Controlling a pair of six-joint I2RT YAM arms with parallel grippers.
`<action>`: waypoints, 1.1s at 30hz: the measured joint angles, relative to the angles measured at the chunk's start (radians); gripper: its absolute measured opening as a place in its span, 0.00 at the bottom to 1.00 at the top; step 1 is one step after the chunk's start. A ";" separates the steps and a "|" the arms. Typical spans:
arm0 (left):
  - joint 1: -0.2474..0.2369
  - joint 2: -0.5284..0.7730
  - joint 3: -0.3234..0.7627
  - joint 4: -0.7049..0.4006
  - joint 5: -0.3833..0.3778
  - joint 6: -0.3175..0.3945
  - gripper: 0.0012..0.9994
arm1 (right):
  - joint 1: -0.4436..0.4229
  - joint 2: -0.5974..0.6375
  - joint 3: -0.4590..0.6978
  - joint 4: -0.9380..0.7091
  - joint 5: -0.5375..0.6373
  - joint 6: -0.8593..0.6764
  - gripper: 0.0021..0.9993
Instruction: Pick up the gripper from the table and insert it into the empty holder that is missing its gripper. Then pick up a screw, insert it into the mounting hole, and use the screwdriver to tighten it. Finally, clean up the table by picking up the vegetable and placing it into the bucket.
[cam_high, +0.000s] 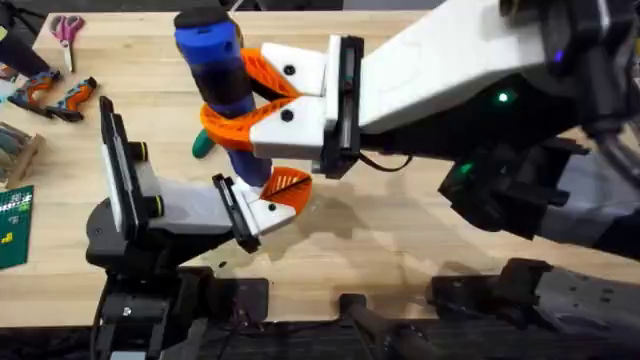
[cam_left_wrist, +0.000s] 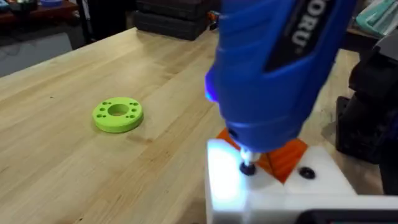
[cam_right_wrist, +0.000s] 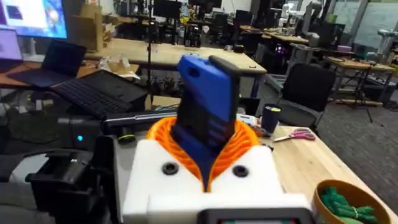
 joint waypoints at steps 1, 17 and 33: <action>0.000 0.000 0.000 0.000 0.000 0.000 0.00 | 0.000 0.000 0.000 0.000 0.000 0.000 0.02; 0.000 0.000 0.000 0.000 0.000 0.000 0.00 | -0.007 0.000 0.102 0.032 -0.001 -0.008 0.02; 0.000 0.000 0.000 0.000 0.000 0.000 0.00 | -0.189 0.000 0.362 -0.791 0.228 -0.533 0.02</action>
